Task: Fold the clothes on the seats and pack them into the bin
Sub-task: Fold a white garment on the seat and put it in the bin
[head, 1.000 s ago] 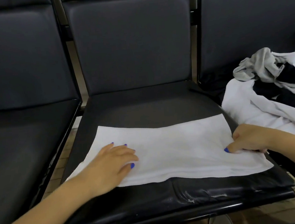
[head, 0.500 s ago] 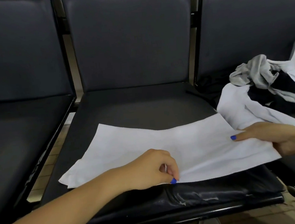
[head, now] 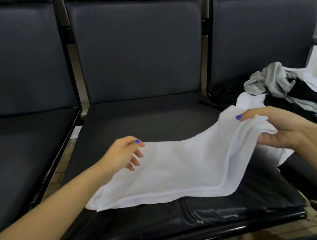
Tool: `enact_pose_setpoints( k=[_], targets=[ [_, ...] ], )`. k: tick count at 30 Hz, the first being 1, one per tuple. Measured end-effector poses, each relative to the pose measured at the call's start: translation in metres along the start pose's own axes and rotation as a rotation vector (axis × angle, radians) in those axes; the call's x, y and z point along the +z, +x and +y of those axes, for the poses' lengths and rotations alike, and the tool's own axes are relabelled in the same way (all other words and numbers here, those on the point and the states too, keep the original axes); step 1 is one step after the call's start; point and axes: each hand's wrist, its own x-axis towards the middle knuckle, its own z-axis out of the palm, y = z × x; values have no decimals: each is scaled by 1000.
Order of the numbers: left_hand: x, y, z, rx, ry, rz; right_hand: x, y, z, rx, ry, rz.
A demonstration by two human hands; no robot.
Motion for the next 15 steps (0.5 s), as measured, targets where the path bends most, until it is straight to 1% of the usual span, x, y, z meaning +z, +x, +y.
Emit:
enact_pose_setpoints(
  k=[3,6,10,12,15],
  targets=[
    [-19,0,-1,-156,-237,88,39,16,1,14,-83,-128],
    [-32,-2,-6,-235,-432,91,81,35,12,25,-232,-165],
    [-41,-4,-14,-371,-662,51,141,55,40,102,-326,-262],
    [-43,-5,-16,-420,-695,-14,164,67,58,168,-367,-313],
    [-45,-5,-20,-453,-619,-136,187,84,91,310,-464,-376]
  ],
)
